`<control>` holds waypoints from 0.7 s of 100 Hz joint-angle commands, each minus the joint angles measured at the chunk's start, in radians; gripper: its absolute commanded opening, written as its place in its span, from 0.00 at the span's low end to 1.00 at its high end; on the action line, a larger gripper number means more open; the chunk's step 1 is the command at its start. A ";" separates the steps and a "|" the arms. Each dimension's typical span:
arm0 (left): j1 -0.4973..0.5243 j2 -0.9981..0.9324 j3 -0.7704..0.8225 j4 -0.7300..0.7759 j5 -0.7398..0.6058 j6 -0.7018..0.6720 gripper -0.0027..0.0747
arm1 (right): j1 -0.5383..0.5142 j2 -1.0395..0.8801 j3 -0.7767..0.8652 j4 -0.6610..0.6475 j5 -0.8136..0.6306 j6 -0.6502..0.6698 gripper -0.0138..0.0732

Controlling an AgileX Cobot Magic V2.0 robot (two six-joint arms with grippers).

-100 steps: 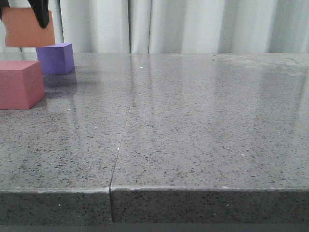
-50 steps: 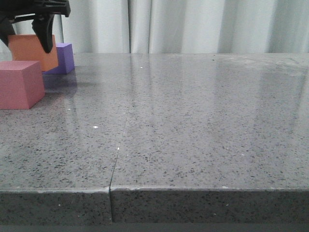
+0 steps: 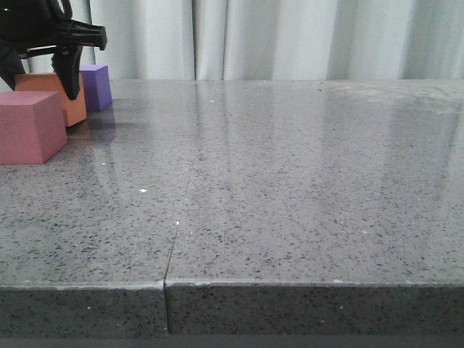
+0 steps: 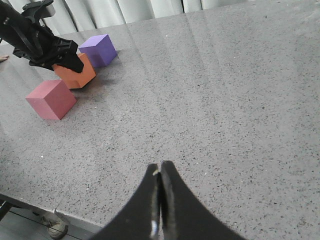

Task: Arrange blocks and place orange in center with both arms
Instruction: 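Lower the orange cube between the purple and pink cubes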

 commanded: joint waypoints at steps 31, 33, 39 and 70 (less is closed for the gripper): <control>0.001 -0.045 -0.025 -0.033 -0.055 -0.006 0.70 | -0.002 0.007 -0.022 -0.007 -0.074 -0.005 0.09; 0.001 -0.045 -0.025 -0.033 -0.053 -0.006 0.72 | -0.002 0.007 -0.022 -0.007 -0.074 -0.005 0.09; 0.001 -0.045 -0.025 -0.031 -0.051 -0.006 0.79 | -0.002 0.007 -0.022 -0.007 -0.074 -0.005 0.09; 0.001 -0.071 -0.025 -0.004 -0.040 -0.006 0.82 | -0.002 0.007 -0.022 -0.007 -0.074 -0.005 0.09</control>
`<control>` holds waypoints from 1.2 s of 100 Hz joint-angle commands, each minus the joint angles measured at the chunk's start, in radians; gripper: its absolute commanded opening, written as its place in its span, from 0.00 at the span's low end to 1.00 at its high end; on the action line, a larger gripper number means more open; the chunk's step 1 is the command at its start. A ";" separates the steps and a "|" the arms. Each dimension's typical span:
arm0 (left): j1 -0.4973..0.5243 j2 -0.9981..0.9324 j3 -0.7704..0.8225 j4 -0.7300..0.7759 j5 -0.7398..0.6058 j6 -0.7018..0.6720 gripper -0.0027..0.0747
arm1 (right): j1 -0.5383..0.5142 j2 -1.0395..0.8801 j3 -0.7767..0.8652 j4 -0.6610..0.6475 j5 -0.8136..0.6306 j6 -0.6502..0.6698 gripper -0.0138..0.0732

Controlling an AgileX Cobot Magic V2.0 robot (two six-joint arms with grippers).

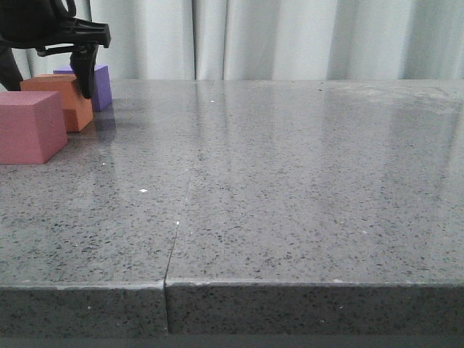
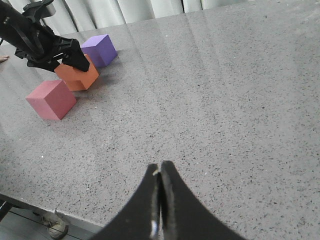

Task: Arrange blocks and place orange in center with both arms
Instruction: 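Lower the orange cube between the purple and pink cubes, then open the left gripper and raise it away from the cubes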

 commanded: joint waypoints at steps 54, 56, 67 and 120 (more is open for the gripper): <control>-0.068 -0.319 0.086 0.089 -0.101 -0.008 0.21 | -0.002 0.007 -0.022 -0.007 -0.074 -0.007 0.09; -0.068 -0.326 0.095 0.089 -0.101 -0.008 0.16 | -0.002 0.007 -0.022 -0.007 -0.074 -0.007 0.09; -0.068 -0.383 0.143 0.089 -0.112 -0.006 0.01 | -0.002 0.007 -0.022 -0.007 -0.074 -0.007 0.09; -0.068 -0.796 0.483 0.072 -0.173 -0.004 0.01 | -0.002 0.007 -0.022 -0.007 -0.074 -0.007 0.09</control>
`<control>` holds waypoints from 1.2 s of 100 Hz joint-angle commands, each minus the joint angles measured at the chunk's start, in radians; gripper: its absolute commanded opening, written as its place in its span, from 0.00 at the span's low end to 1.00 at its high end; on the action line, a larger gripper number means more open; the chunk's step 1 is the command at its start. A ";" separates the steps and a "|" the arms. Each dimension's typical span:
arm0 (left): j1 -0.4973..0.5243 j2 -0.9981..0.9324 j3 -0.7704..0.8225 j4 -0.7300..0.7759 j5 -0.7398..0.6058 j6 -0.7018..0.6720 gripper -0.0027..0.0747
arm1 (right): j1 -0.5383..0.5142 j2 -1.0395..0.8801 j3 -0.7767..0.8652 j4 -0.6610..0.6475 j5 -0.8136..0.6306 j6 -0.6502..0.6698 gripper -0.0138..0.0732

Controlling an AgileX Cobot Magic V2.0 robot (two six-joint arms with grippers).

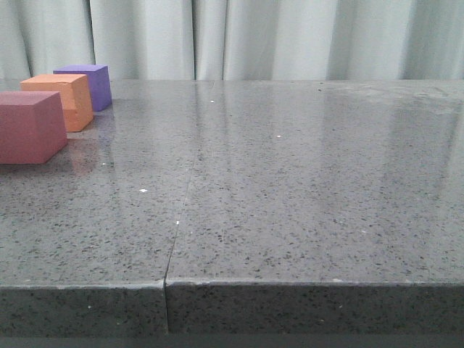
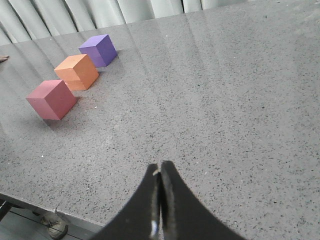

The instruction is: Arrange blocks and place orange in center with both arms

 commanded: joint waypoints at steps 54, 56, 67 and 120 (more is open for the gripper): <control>-0.007 -0.468 0.331 -0.049 -0.066 -0.006 0.01 | -0.002 0.007 -0.022 -0.007 -0.074 -0.005 0.09; -0.007 -0.481 0.340 -0.049 -0.066 -0.006 0.01 | -0.002 0.007 -0.022 -0.007 -0.074 -0.005 0.09; -0.007 -0.537 0.387 -0.049 -0.064 -0.004 0.01 | -0.002 0.007 -0.022 -0.007 -0.074 -0.005 0.09; 0.064 -0.747 0.543 -0.069 -0.183 0.192 0.01 | -0.002 0.007 -0.022 -0.007 -0.074 -0.005 0.09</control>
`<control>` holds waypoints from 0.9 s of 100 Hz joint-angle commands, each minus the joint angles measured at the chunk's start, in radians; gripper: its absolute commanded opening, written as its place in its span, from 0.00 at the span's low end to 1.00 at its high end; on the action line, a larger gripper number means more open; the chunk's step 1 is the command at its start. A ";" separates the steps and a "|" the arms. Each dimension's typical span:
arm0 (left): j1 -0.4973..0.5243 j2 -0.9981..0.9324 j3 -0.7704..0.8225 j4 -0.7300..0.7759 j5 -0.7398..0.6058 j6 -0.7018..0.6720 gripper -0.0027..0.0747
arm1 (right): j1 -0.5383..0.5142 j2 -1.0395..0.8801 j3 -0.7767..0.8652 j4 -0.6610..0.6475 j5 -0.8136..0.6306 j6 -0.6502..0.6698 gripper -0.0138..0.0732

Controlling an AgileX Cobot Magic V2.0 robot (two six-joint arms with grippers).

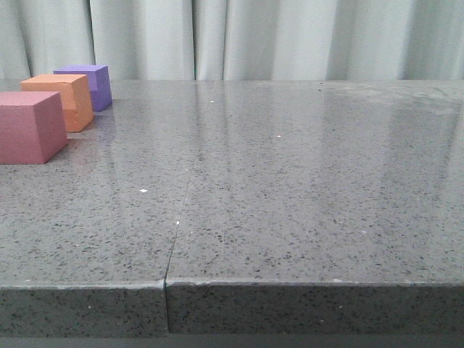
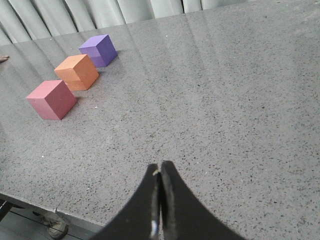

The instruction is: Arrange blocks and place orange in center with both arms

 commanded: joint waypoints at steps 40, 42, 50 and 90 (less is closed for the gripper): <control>0.287 -0.229 0.348 -0.322 -0.619 0.282 0.01 | -0.002 0.007 -0.022 -0.007 -0.074 -0.007 0.09; 0.287 -0.243 0.359 -0.316 -0.634 0.279 0.01 | -0.002 0.007 -0.022 -0.007 -0.074 -0.007 0.09; 0.287 -0.293 0.419 -0.306 -0.673 0.264 0.01 | -0.002 0.007 -0.022 -0.007 -0.074 -0.007 0.09; 0.287 -0.471 0.649 -0.342 -0.795 0.264 0.01 | -0.002 0.007 -0.022 -0.007 -0.075 -0.007 0.09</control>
